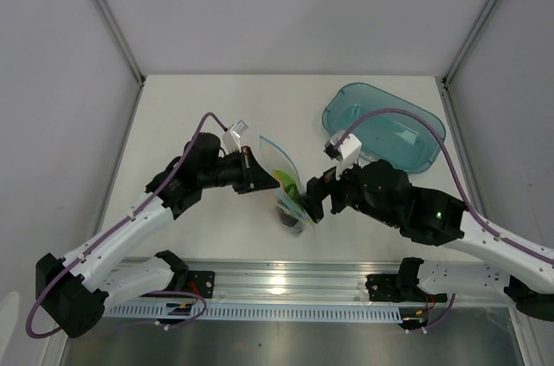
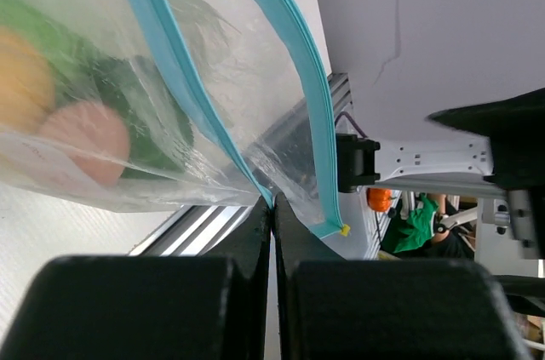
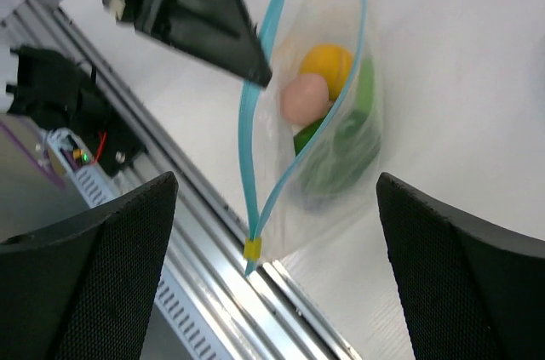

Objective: Place the food in the zip-top bag and seal the zipper
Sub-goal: Place the fake vegetable in the zipper food storage bag.

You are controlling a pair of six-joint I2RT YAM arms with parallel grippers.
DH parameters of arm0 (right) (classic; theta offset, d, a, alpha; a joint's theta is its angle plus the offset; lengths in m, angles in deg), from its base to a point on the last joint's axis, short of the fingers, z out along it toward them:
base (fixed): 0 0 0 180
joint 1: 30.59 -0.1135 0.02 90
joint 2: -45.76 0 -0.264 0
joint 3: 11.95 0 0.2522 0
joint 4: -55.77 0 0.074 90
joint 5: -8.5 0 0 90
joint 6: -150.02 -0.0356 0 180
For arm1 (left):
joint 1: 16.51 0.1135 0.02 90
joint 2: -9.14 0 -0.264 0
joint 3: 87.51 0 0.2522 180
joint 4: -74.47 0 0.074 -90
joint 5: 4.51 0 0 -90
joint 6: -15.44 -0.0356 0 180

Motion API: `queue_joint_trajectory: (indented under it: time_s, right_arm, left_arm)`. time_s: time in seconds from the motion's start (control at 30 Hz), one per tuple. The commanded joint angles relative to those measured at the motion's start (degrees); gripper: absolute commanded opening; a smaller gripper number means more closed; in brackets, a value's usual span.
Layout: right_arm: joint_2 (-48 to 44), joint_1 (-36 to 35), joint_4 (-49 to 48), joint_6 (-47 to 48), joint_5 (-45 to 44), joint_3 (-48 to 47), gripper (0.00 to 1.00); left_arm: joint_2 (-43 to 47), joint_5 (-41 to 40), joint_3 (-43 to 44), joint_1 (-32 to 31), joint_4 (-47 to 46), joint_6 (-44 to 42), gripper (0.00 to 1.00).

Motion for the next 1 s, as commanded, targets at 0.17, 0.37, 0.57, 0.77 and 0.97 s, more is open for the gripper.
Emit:
queue_joint_trajectory:
  time_s: [0.17,0.37,0.57,0.77,0.97]
  right_arm:
    - [-4.23,-0.74,-4.30,-2.43,11.11,13.98,0.91]
    - [-1.25,-1.35,-6.69,0.11,8.21,15.24,0.85]
    - [4.81,-1.35,-6.51,1.61,1.63,13.31,0.47]
    - [6.41,-1.35,-4.85,3.45,-0.75,9.53,0.13]
    - [2.90,-1.44,-1.60,5.82,-2.34,6.80,0.00]
  left_arm:
    - [-0.86,0.95,2.64,-0.72,-5.32,3.86,0.01]
    - [-1.92,1.57,3.17,-1.25,-5.41,3.33,0.01]
    - [-0.25,-0.10,3.34,-1.25,-2.52,0.70,0.01]
    - [2.82,-4.66,3.69,-1.25,1.44,-3.69,0.01]
    - [6.25,-10.99,5.10,-1.17,7.06,-9.58,0.37]
